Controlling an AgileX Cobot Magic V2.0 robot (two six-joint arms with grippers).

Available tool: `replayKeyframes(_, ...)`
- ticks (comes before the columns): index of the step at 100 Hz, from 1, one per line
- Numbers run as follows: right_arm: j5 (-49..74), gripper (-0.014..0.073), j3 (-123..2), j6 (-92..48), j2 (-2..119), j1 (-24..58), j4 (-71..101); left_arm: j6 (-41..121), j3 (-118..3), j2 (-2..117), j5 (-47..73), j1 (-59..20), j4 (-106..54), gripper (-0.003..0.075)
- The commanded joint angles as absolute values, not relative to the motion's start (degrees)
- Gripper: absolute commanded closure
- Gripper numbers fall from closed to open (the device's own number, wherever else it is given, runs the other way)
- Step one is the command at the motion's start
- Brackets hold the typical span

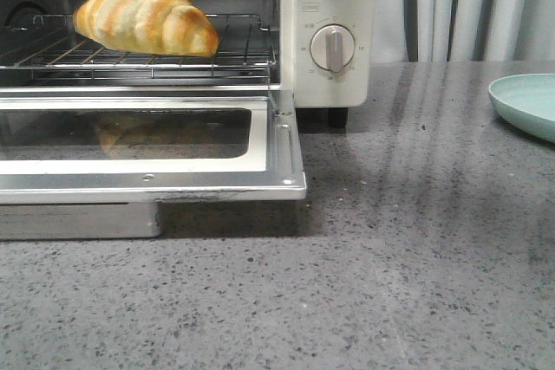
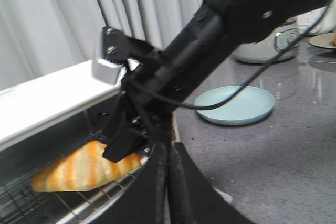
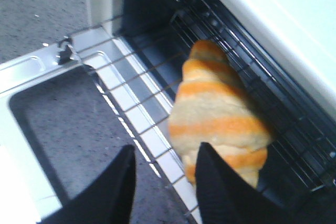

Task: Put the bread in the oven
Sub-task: 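Open the right gripper and withdraw it from the oven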

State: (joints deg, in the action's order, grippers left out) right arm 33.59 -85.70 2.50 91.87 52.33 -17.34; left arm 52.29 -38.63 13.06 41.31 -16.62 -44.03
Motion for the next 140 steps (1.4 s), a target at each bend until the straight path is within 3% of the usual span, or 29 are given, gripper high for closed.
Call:
replayKeyframes(1, 31.5, 0.0535, -87.3, 1.9, 86.6, 54.0, -18.5, 51.4, -40.5, 13.3, 35.8, -16.6, -44.0, 0.0742)
replayKeyframes(8, 32.7, 0.0673, -87.0, 1.9, 84.4, 54.8, -18.5, 51.3, -40.5, 13.2, 34.4, -16.6, -42.7, 0.0742)
replayKeyframes(24, 34.9, 0.0659, -81.8, 1.9, 75.8, 54.7, -18.7, 51.3, -40.5, 13.2, 32.0, -16.6, -38.7, 0.0741)
replayKeyframes(69, 33.1, 0.0659, -48.5, 1.9, 44.3, 54.6, -22.8, 51.3, -40.5, 13.2, 32.1, -16.6, -36.9, 0.0741)
replayKeyframes(95, 28.9, 0.0659, -43.9, 12.3, 31.1, 54.6, -31.2, 51.3, -40.5, 13.2, 34.7, -16.6, -37.6, 0.0741)
replayKeyframes(112, 39.5, 0.0663, -39.1, 15.7, 19.7, 54.6, -40.4, 51.3, -39.2, 13.2, 35.8, -16.6, -37.9, 0.0742)
replayKeyframes(140, 41.6, 0.0663, -35.4, 18.0, 3.0, 54.6, -42.6, 51.3, -26.5, 13.2, 20.6, -16.6, -43.0, 0.0741)
